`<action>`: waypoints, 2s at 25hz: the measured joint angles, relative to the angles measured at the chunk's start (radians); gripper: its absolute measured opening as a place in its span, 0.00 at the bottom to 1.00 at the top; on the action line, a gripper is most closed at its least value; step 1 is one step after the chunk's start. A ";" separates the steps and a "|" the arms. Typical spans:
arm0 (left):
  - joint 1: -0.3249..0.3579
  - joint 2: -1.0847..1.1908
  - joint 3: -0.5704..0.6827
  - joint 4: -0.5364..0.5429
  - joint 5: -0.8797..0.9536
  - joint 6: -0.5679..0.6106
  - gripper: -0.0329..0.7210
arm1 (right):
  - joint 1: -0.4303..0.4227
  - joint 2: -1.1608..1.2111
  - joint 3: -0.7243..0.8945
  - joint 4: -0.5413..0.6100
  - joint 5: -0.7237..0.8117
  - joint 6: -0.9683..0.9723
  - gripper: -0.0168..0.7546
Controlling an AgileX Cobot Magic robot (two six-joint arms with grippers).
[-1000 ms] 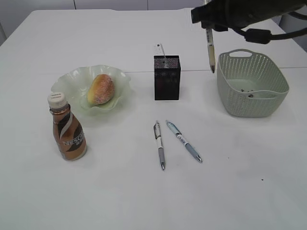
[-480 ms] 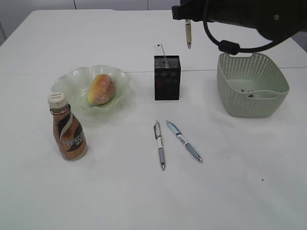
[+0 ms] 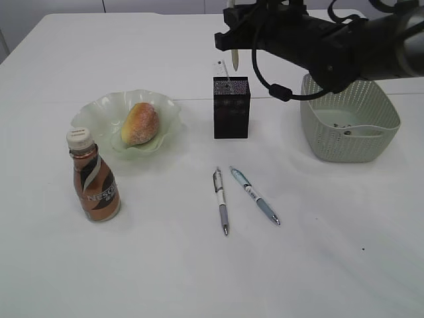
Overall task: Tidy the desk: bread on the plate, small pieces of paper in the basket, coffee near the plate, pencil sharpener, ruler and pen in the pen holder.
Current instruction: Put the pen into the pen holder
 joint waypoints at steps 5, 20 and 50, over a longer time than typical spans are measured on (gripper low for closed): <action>0.000 0.000 0.000 0.000 0.000 0.000 0.45 | 0.000 0.100 -0.124 0.004 -0.009 0.000 0.15; 0.000 0.000 0.000 0.000 0.000 0.000 0.45 | -0.029 0.220 -0.206 0.008 0.037 0.000 0.15; 0.000 0.000 0.000 0.000 0.000 0.000 0.45 | -0.030 0.280 -0.212 0.016 0.110 0.000 0.15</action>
